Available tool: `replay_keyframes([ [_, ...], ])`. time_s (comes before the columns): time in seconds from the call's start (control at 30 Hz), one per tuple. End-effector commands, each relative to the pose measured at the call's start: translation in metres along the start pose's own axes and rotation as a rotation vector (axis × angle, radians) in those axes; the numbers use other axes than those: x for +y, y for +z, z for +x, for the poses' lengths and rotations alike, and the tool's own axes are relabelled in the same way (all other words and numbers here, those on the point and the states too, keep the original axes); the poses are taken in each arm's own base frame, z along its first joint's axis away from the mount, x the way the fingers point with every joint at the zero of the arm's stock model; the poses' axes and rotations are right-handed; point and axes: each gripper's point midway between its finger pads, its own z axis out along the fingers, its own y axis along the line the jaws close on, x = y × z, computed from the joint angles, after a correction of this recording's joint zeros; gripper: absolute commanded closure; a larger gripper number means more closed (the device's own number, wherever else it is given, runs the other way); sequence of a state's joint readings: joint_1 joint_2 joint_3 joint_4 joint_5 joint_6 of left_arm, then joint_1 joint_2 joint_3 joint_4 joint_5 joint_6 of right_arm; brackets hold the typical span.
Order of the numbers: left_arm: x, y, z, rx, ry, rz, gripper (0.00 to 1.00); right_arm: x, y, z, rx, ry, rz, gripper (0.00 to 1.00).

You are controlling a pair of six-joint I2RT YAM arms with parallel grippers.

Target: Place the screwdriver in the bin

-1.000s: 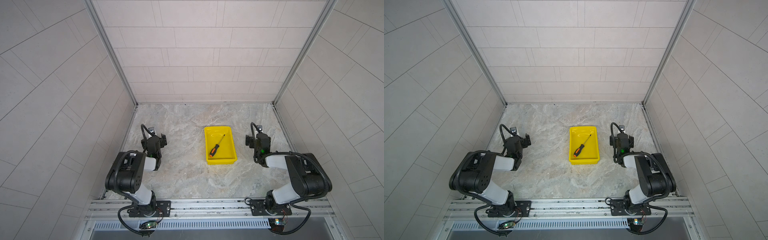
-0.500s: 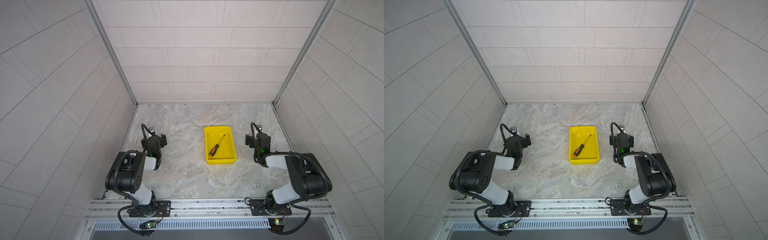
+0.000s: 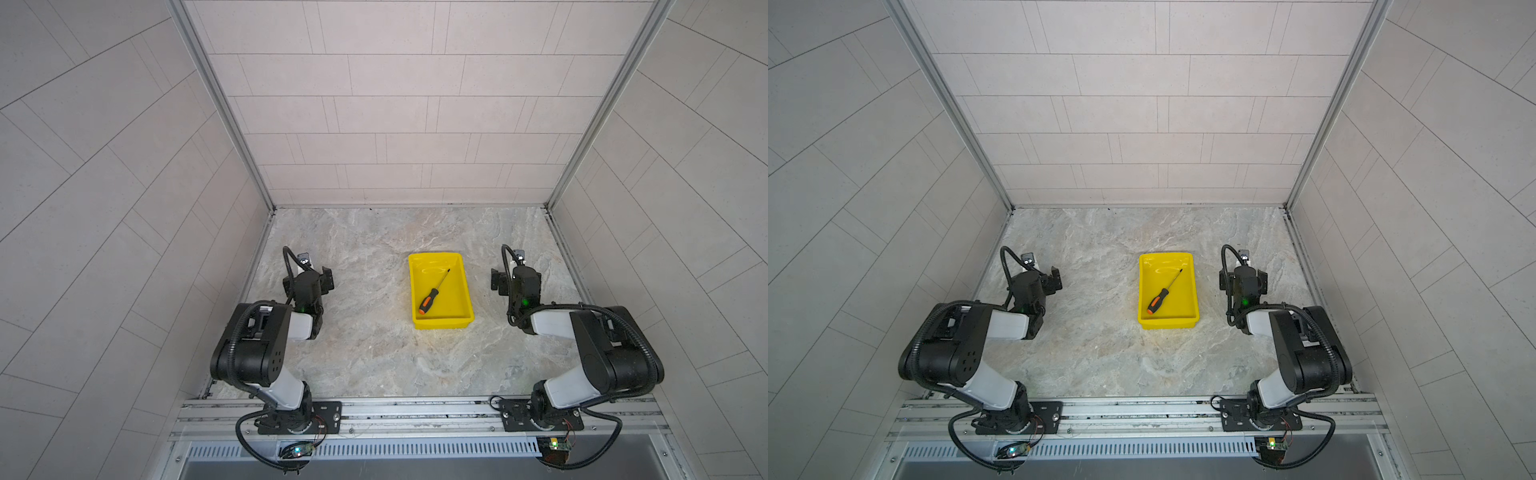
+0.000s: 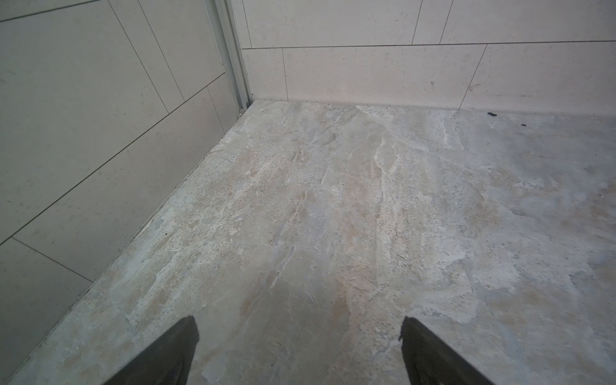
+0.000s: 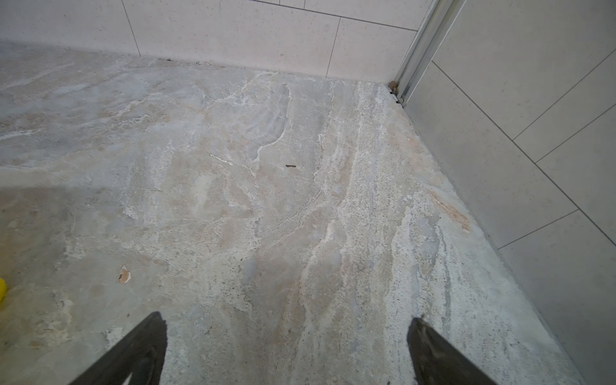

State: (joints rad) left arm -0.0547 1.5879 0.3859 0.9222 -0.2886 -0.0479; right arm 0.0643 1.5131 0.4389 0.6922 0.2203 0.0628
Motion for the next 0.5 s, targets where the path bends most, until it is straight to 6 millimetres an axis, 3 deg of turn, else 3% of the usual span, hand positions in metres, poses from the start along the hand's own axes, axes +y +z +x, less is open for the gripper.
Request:
replay_keyframes([
  [0.0, -0.0019, 0.0018, -0.0066, -0.016, 0.005, -0.002, 0.0, -0.0016, -0.0001, -0.0053, -0.021, 0.001, 0.004, 0.0],
  [0.47, -0.0027, 0.0004, -0.0065, -0.022, 0.007, 0.002, 0.0, -0.0012, 0.0001, -0.0051, -0.018, -0.002, 0.001, 0.0],
])
